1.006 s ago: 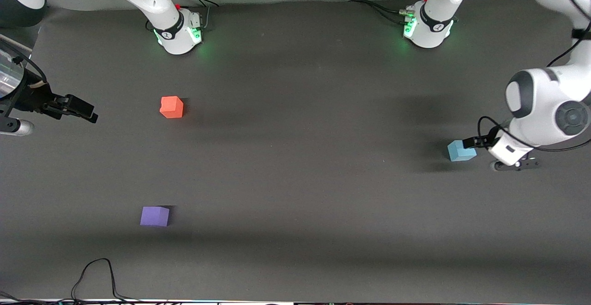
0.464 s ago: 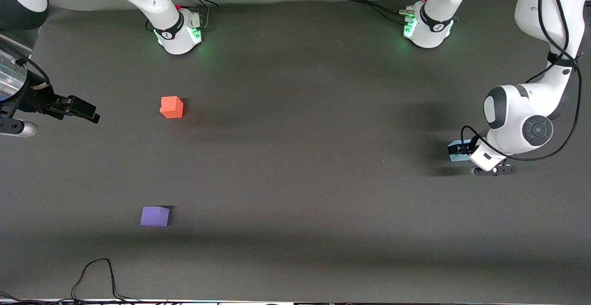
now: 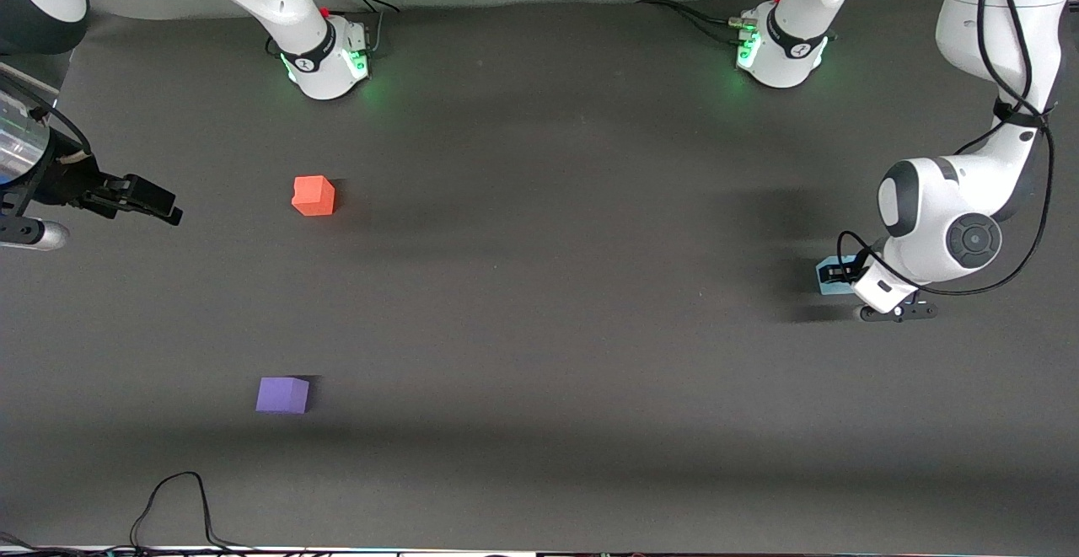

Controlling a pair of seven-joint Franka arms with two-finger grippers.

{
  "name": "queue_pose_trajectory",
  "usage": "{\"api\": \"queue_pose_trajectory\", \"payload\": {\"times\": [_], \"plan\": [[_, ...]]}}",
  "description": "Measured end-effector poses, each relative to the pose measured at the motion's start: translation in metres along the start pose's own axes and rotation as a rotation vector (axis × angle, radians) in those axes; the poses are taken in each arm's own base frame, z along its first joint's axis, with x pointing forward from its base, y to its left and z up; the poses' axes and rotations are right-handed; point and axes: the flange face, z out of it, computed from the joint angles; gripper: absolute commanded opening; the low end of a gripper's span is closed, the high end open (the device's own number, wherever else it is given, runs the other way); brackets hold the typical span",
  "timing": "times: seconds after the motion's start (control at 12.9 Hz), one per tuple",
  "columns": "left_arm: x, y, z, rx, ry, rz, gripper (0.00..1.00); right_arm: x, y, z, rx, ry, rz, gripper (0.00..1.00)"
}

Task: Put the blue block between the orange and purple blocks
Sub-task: 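Lift the blue block with the left gripper toward the table middle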

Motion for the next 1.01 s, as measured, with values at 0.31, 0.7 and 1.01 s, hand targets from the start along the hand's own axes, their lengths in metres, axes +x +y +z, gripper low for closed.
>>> {"api": "queue_pose_trajectory", "payload": {"times": [0.31,0.7,1.01], "plan": [[-0.009,0.009,-0.098,-0.007,-0.04,0.007,0.13,0.0,0.0,0.0,0.0,0.0,0.0,1.0],[-0.061,0.01,-0.305,-0.002,-0.081,0.004,0.14,0.0,0.002,0.0,0.0,0.001,0.004,1.0],[-0.071,0.035,-0.356,-0.032,-0.046,0.005,0.14,0.0,0.002,0.0,0.0,0.001,0.003,1.0]]}}
